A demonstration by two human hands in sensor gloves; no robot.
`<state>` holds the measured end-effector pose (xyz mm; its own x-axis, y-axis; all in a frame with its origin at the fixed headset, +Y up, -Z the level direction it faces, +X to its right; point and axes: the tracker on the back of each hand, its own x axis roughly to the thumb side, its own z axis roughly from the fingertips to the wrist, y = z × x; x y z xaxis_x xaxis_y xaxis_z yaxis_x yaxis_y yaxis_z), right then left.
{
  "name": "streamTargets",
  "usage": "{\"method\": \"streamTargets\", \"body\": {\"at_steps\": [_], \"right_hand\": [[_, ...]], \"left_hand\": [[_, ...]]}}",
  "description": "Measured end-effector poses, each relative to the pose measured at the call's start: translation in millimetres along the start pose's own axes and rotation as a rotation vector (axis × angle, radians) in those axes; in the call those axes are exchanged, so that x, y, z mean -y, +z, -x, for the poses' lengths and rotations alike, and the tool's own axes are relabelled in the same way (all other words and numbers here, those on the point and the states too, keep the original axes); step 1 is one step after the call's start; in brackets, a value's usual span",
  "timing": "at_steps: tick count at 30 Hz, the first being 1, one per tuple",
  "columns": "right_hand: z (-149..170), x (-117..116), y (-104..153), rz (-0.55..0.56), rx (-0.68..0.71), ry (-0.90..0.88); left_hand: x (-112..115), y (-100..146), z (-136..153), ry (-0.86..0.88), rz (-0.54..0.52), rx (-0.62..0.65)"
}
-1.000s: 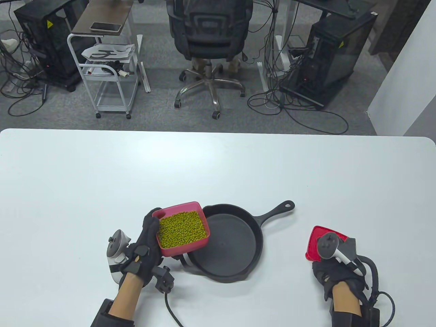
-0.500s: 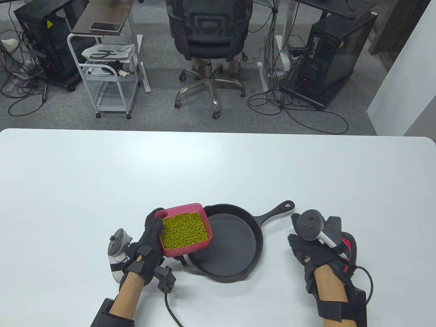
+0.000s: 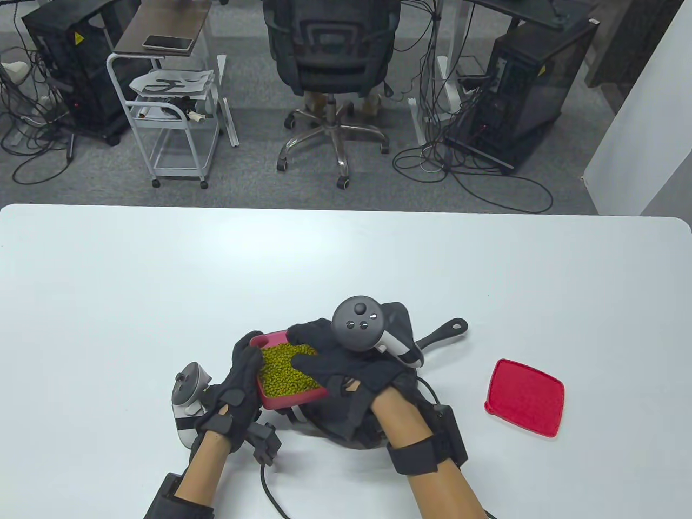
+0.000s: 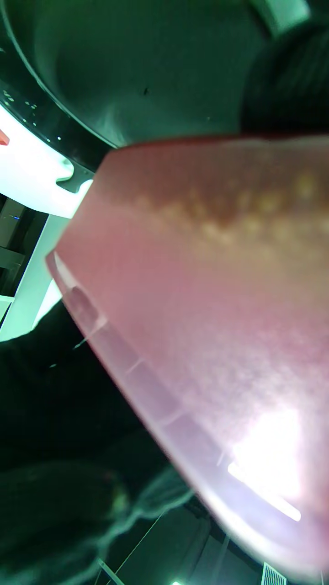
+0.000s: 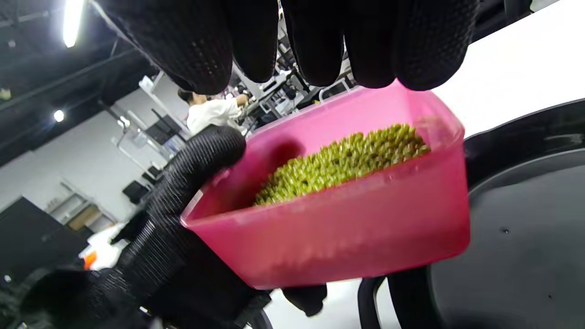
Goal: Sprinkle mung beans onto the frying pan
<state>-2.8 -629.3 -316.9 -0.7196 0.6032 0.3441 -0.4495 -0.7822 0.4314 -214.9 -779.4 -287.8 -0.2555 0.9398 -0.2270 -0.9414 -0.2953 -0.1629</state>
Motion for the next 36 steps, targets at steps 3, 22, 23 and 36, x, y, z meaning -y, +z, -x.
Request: {"method": "streamTargets", "body": {"at_steps": [3, 22, 23, 36], "right_hand": [[-0.5, -15.4, -10.4, -0.013, -0.005, 0.038], [-27.8, -45.4, -44.8, -0.202, -0.127, 0.305], [-26.5, -46.9, -47.5, -0.209, -0.128, 0.298], [-14.7, -48.0, -58.0, -0.094, -0.084, 0.233]], "left_hand": [[2.2, 0.1, -1.3, -0.031, -0.005, -0.004], [2.8, 2.4, -0.7, 0.004, -0.068, 0.054], [2.8, 2.4, -0.3, 0.004, -0.071, 0.05], [2.9, 0.6, 1.7, -0.007, -0.069, 0.032]]}}
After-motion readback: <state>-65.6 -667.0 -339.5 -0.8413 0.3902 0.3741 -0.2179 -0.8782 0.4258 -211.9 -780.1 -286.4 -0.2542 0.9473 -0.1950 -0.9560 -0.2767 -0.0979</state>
